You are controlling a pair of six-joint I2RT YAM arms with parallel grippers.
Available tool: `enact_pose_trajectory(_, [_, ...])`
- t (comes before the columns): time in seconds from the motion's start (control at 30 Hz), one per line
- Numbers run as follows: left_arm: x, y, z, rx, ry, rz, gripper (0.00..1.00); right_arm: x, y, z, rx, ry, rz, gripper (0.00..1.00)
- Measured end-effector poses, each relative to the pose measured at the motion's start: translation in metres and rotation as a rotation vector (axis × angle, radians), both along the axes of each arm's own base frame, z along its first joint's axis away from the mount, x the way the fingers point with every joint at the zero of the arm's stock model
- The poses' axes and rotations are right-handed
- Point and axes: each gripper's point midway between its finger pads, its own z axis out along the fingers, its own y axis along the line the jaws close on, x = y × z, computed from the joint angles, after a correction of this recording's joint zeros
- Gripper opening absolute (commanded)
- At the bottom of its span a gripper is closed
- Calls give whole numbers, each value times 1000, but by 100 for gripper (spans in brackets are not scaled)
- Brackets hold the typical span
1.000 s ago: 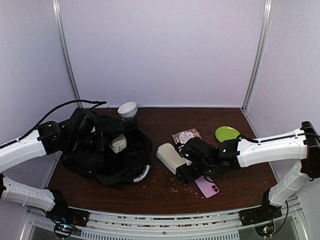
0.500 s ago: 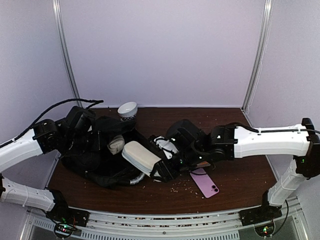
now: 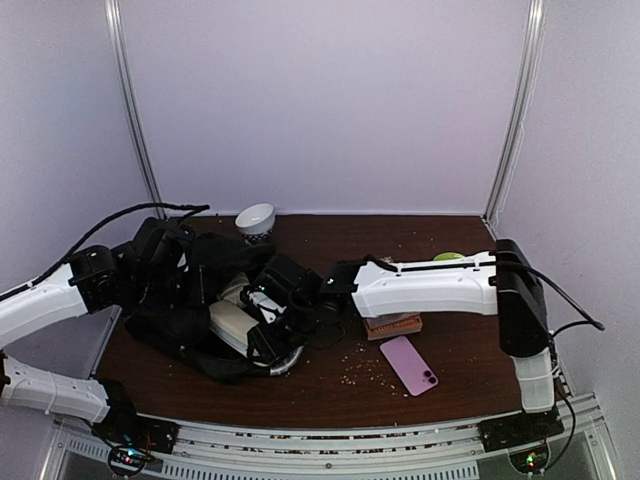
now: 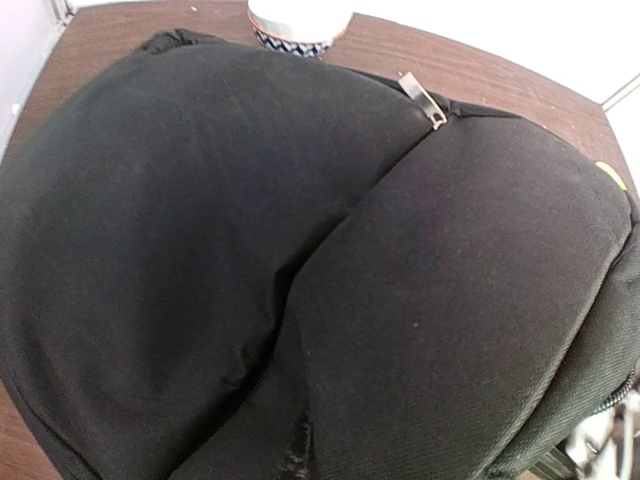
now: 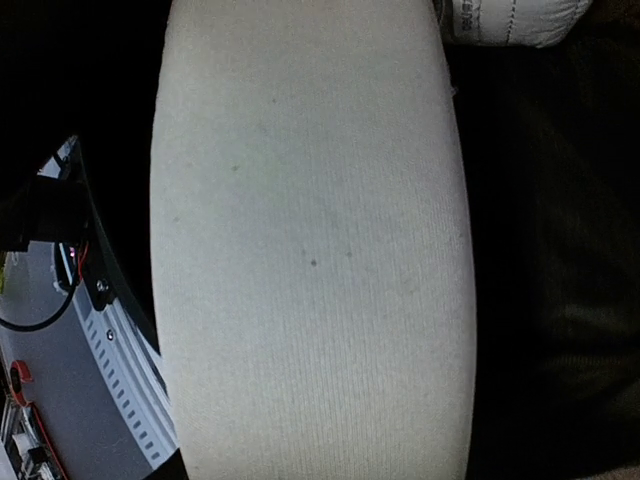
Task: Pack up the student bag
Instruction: Place the stationery in the student bag.
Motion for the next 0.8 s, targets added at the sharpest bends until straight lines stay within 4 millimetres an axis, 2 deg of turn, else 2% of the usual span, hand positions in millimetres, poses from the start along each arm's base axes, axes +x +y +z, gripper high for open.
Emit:
enact_pose_trajectory(0.13, [-2, -5, -7, -28, 11, -14, 0, 17, 12, -13, -8, 13, -33, 53])
enact_pose_trajectory(0.2, [-2, -6, -8, -39, 9, -17, 0, 23, 12, -21, -21, 17, -50, 53])
enact_pose_trajectory(0.33, [-1, -8, -8, -51, 3, -19, 0, 37, 0, -28, -42, 0, -99, 53])
enact_pose_trajectory(0.43, [-2, -8, -8, -59, 0, -20, 0, 50, -20, -32, -60, -18, -149, 53])
enact_pose_trajectory(0.57, [0, -11, -9, -75, -5, -21, 0, 65, -37, -23, -55, -38, -185, 54])
enact_pose_trajectory(0.7, [2, -13, -6, -92, -17, -17, 0, 64, -35, -8, -23, -43, -163, 54])
enact_pose_trajectory(0.8, [2, -13, -6, -96, -16, -15, 0, 50, -29, -6, -26, -45, -107, 54])
